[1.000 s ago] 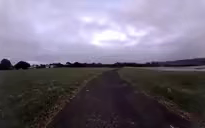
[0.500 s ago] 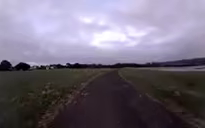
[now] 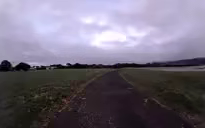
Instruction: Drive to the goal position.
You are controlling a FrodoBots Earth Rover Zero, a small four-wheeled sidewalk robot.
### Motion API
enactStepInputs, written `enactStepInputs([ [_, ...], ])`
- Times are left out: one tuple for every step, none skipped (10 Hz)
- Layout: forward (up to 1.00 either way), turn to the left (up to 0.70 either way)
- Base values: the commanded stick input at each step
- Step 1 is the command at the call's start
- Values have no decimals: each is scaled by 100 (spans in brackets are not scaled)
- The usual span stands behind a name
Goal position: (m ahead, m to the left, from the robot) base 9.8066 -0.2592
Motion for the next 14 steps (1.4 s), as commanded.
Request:
enactStepInputs([
  [50,0],
  [50,0],
  [50,0],
  [50,0],
  [50,0],
  [50,0],
  [50,0],
  [50,0],
  [50,0],
  [50,0],
  [50,0],
  [50,0],
  [50,0],
  [50,0],
])
